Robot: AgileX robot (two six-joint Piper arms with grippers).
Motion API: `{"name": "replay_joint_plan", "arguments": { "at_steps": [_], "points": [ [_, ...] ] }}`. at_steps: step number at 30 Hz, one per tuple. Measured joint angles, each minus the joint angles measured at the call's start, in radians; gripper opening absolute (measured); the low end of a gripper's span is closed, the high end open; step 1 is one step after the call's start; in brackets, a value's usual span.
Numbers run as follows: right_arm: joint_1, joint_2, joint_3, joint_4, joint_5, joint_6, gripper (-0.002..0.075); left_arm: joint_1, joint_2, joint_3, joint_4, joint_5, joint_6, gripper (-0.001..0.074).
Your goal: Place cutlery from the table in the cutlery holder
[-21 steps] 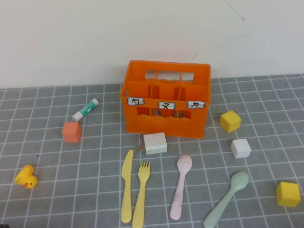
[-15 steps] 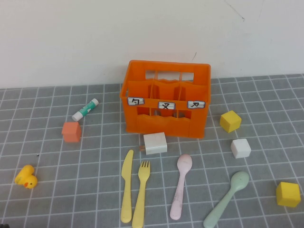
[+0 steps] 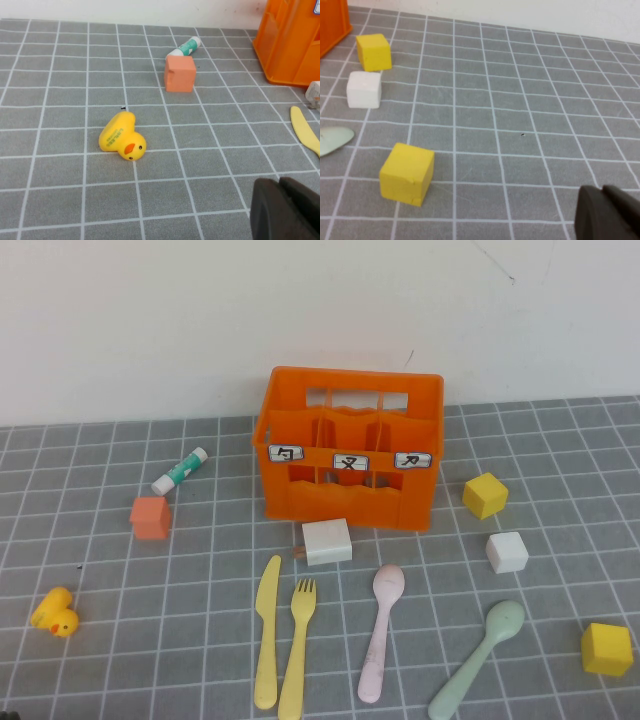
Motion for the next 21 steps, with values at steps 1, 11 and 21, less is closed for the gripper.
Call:
{"name": "replay_joint_plan", "arguments": {
  "at_steps": [1,11,21],
  "points": [
    [0.0,0.0,0.0,0.0,0.0,0.0,-0.0003,0.0,0.0,0.0,0.0,0.0,0.0,-0.0004],
    [0.0,0.0,0.0,0.0,0.0,0.0,-0.0003,0.0,0.0,0.0,0.006,0.0,0.0,-0.0004],
    [0.0,0.0,0.004,0.0,-0.052,0.0,-0.0003,0.0,0.0,0.0,0.009,-0.03,-0.002,-0.0004]
  ]
}}
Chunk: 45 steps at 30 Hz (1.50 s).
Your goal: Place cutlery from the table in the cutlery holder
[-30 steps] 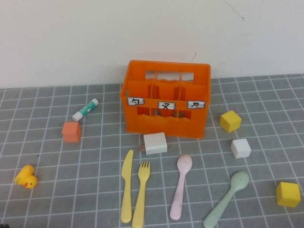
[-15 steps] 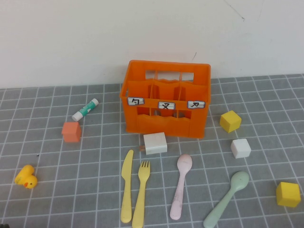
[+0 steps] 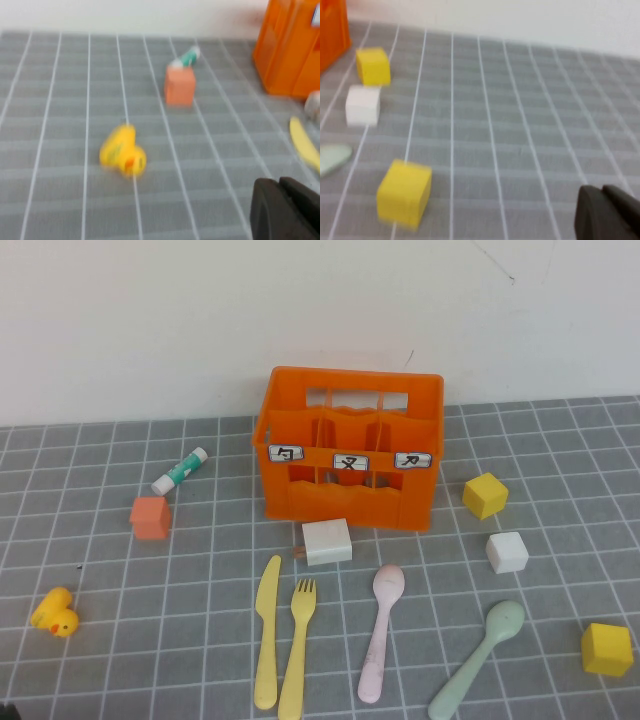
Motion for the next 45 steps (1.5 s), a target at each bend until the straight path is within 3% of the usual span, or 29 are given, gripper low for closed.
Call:
{"name": "replay_joint_plan", "arguments": {
  "at_steps": [3,14,19,25,29,36,40,45],
  "points": [
    [0.0,0.0,0.004,0.0,-0.116,0.0,-0.0003,0.0,0.0,0.006,0.002,-0.104,0.0,-0.0004],
    [0.0,0.0,0.004,0.006,-0.78,0.002,-0.0003,0.0,0.0,0.006,0.002,-0.737,-0.001,-0.0004],
    [0.0,0.0,0.004,0.006,-0.954,0.019,-0.0003,0.0,0.0,0.006,0.002,-0.865,-0.02,-0.0004],
    [0.0,0.0,0.004,-0.016,-0.996,0.071,-0.0003,0.0,-0.003,0.006,0.058,-0.952,-0.107,-0.0004],
    [0.0,0.0,-0.036,-0.059,-0.837,0.111,-0.0003,0.0,-0.002,-0.086,0.177,-0.786,-0.123,-0.0003],
    [0.0,0.016,-0.305,-0.237,-0.268,0.203,-0.0003,0.0,0.028,-0.368,0.263,-0.155,-0.143,-0.0003],
    [0.0,0.115,-0.429,-0.228,-0.013,0.216,-0.0003,0.0,0.111,-0.457,0.211,0.141,-0.152,-0.0003],
    [0.0,0.273,-0.493,-0.128,0.198,0.065,-0.0003,0.0,0.191,-0.464,0.0,0.308,-0.152,-0.0003]
  ]
}}
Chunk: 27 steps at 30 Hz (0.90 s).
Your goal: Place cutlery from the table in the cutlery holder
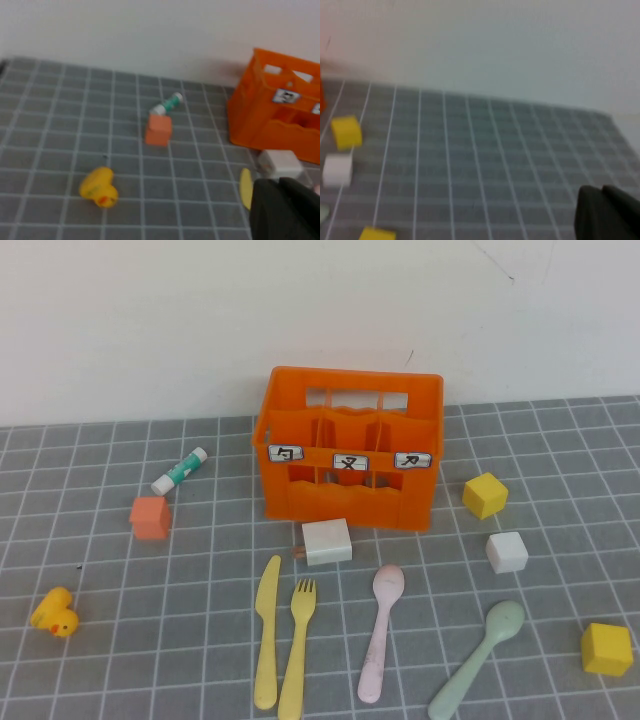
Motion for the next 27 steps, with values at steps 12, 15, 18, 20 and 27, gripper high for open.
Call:
{"name": "replay_joint_plan", "arguments": {
  "at_steps": [12,15,18,20,27],
  "points": [
    [0.0,0.366,-0.003,0.281,0.261,-0.377,-0.0003,0.0,0.132,0.107,-0.384,-0.098,0.084,-0.0003],
    [0.0,0.422,-0.003,0.34,0.241,-0.406,-0.0003,0.0,0.226,0.101,-0.445,-0.027,0.179,-0.0003],
    [0.0,0.467,-0.003,0.407,0.225,-0.467,-0.0003,0.0,0.326,0.082,-0.514,0.037,0.296,-0.0003],
    [0.0,0.492,-0.003,0.449,0.223,-0.515,-0.0003,0.0,0.394,0.069,-0.546,0.057,0.361,-0.0003],
    [0.0,0.533,-0.003,0.578,0.201,-0.679,-0.0003,0.0,0.617,-0.061,-0.596,0.079,0.482,-0.0003]
  ]
}}
